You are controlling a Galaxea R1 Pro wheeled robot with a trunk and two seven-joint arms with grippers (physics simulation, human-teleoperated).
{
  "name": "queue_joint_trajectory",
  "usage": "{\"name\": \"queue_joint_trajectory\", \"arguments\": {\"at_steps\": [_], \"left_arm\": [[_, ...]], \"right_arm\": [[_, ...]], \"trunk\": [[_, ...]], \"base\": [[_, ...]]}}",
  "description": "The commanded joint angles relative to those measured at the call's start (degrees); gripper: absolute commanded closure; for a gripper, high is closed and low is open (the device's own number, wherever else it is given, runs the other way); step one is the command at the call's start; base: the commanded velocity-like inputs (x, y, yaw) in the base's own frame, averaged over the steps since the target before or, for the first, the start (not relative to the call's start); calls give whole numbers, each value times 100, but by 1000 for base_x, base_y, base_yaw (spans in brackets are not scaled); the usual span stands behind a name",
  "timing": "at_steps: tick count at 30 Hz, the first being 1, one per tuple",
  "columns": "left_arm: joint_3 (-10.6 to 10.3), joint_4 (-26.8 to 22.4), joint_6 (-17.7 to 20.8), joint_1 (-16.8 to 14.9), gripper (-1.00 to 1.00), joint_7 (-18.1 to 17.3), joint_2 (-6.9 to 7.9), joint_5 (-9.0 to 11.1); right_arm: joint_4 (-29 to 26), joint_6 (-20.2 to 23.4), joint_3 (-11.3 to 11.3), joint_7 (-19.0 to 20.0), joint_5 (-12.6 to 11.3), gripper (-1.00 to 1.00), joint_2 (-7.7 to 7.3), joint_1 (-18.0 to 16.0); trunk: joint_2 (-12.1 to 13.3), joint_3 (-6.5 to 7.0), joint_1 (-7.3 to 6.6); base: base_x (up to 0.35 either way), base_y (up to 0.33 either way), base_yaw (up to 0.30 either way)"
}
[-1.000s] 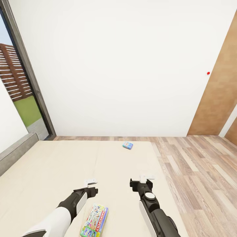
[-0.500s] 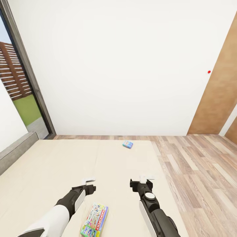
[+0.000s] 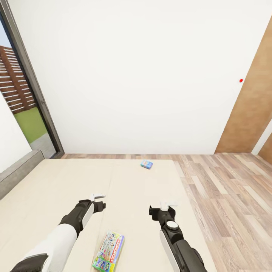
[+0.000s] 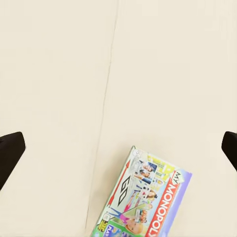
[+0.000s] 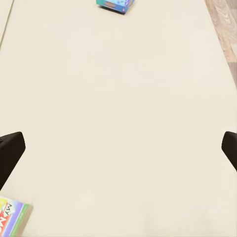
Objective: Put all the toys in the child's room - the three board games (two on the bed and one on the table), the two jigsaw puzzles on the table, and the tennis ball on the table - inside the toy box on the table in the child's room.
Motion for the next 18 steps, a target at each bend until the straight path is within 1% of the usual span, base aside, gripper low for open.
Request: {"name": "queue_joint_trajectory", "arguments": {"at_steps": [1, 6, 10, 18], "left_arm": [[35, -16, 55, -10, -100, -4, -4, -34], [37, -30, 135, -35, -100, 1, -8, -40], [35, -52, 170, -59, -100, -3, -4, -42], [34, -59, 176, -87, -100, 3, 0, -48]], "right_arm": [[-8, 28, 7, -44, -43, -100, 0, -5], [-10, 96, -12, -40, -52, -100, 0, -5], [-10, 171, -101, -39, -56, -100, 0, -5], [-10, 205, -146, -38, -53, -100, 0, -5]], "trunk": [[-13, -18, 4], [-13, -44, 4], [-13, -65, 4], [-13, -108, 4]], "base": [[0, 0, 0], [0, 0, 0], [0, 0, 0], [0, 0, 0]]}}
